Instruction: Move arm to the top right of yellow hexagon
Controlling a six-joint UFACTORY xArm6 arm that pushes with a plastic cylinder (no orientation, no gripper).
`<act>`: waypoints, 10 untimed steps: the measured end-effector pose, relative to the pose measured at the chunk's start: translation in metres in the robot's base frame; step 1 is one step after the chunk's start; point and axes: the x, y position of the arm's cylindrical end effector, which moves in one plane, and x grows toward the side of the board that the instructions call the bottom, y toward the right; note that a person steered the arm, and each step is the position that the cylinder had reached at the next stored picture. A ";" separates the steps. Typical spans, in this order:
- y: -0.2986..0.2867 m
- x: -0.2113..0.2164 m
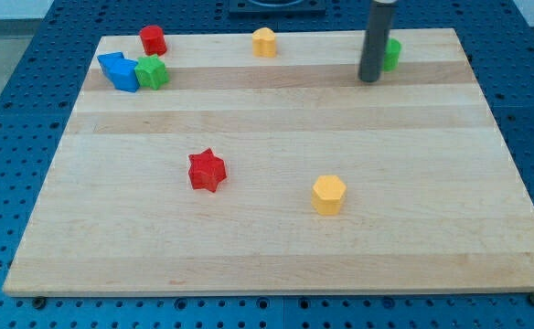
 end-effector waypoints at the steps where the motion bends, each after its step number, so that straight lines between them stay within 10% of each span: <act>1: 0.022 -0.017; 10: -0.072 0.070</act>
